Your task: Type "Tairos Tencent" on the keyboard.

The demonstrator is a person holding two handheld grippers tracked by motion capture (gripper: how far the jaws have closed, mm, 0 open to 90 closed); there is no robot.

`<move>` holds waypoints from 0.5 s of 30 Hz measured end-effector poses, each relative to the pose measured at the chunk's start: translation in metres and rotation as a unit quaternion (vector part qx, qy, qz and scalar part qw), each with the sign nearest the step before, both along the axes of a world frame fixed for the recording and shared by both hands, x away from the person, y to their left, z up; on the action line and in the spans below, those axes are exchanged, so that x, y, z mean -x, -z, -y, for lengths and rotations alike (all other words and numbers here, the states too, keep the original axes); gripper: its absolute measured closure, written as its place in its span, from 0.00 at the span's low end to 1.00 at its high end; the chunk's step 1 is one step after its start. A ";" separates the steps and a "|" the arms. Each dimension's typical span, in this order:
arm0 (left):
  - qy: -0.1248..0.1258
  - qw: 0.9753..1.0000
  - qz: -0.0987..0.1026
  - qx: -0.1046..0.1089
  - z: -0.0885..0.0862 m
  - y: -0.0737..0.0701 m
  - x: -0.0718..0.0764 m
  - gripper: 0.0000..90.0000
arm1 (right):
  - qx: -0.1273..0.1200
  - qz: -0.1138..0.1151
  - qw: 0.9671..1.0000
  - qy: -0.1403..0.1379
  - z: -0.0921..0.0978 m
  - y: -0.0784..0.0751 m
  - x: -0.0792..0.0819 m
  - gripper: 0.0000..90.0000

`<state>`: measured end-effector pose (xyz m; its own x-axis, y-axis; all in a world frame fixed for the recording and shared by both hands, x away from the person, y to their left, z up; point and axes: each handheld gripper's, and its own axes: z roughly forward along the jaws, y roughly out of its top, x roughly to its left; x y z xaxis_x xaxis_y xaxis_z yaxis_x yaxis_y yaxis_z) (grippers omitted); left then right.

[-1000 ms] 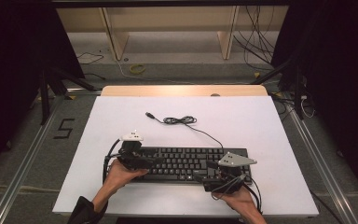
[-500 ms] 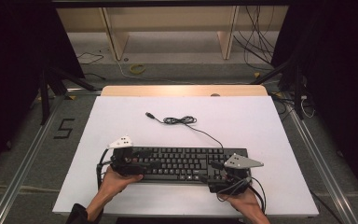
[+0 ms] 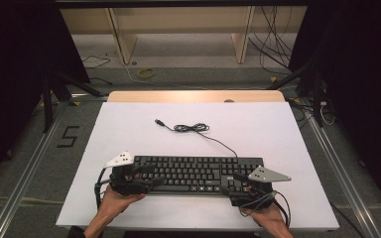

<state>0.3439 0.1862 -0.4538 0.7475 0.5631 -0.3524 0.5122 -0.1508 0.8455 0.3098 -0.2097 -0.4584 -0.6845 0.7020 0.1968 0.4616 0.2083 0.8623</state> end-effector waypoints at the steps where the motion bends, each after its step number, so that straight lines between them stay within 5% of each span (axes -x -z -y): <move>1: 0.002 1.000 0.001 0.000 -0.001 0.000 0.001 0.33 | 0.002 0.001 1.000 0.001 0.001 0.000 0.000 0.32; 15: -0.005 1.000 0.009 -0.007 -0.006 0.004 0.014 0.30 | 0.001 0.006 1.000 0.012 0.011 0.002 0.007 0.32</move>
<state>0.3302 0.1925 -0.4577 0.7474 0.5755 -0.3318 0.4992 -0.1572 0.8521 0.3027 -0.2206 -0.4603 -0.6700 0.7182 0.1880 0.4566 0.1989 0.8672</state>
